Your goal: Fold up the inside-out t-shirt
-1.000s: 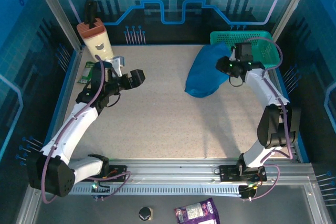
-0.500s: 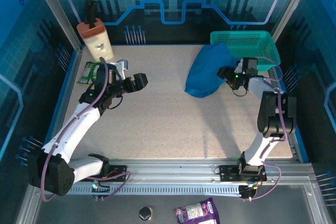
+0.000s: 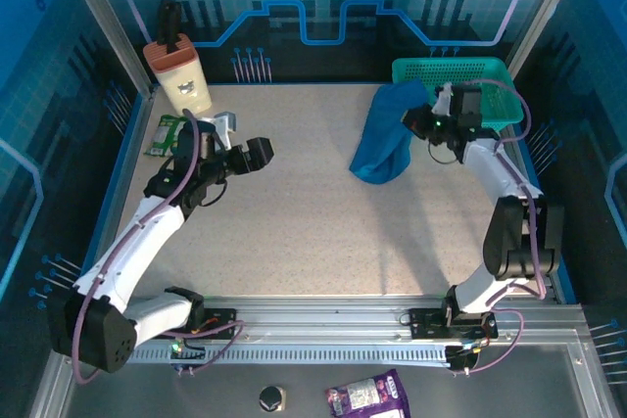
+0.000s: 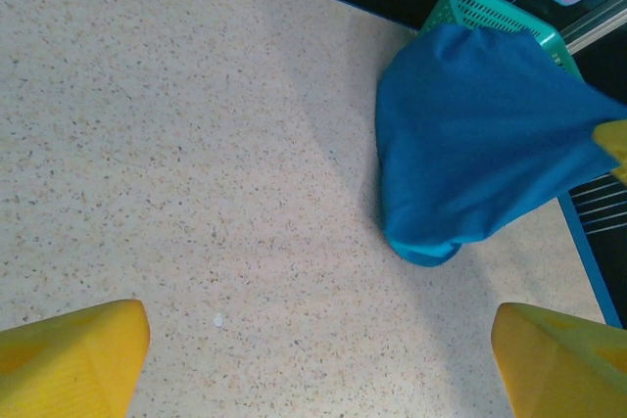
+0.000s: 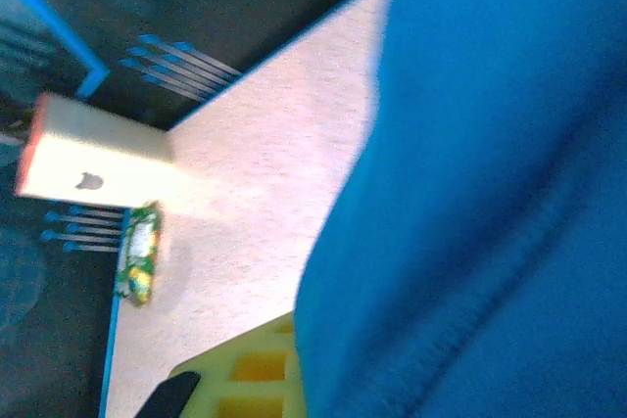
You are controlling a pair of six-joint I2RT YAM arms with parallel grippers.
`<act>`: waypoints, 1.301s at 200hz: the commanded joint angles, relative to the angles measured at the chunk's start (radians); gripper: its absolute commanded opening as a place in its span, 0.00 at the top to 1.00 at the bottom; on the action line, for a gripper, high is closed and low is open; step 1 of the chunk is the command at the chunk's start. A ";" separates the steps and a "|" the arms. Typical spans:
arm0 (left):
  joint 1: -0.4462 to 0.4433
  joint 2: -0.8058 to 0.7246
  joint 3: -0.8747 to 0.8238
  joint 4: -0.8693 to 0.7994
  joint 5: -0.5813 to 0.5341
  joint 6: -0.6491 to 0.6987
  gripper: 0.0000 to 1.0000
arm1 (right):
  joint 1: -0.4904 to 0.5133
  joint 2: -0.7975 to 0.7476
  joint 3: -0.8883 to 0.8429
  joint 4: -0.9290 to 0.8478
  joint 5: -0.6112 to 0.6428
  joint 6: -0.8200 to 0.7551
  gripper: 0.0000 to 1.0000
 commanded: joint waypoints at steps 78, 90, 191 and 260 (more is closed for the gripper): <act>-0.005 -0.056 0.093 -0.119 -0.101 0.078 0.08 | 0.444 0.073 0.793 -0.328 0.110 -0.199 1.00; -0.005 -0.057 0.104 -0.130 -0.098 0.086 0.08 | 0.476 0.107 0.883 -0.346 0.117 -0.215 1.00; -0.006 0.004 0.118 -0.168 -0.040 0.098 0.08 | 0.397 0.132 0.594 -0.471 0.631 -0.315 1.00; -0.034 0.172 0.023 -0.194 0.099 0.013 0.18 | 0.259 0.187 0.311 -0.505 0.578 -0.312 0.99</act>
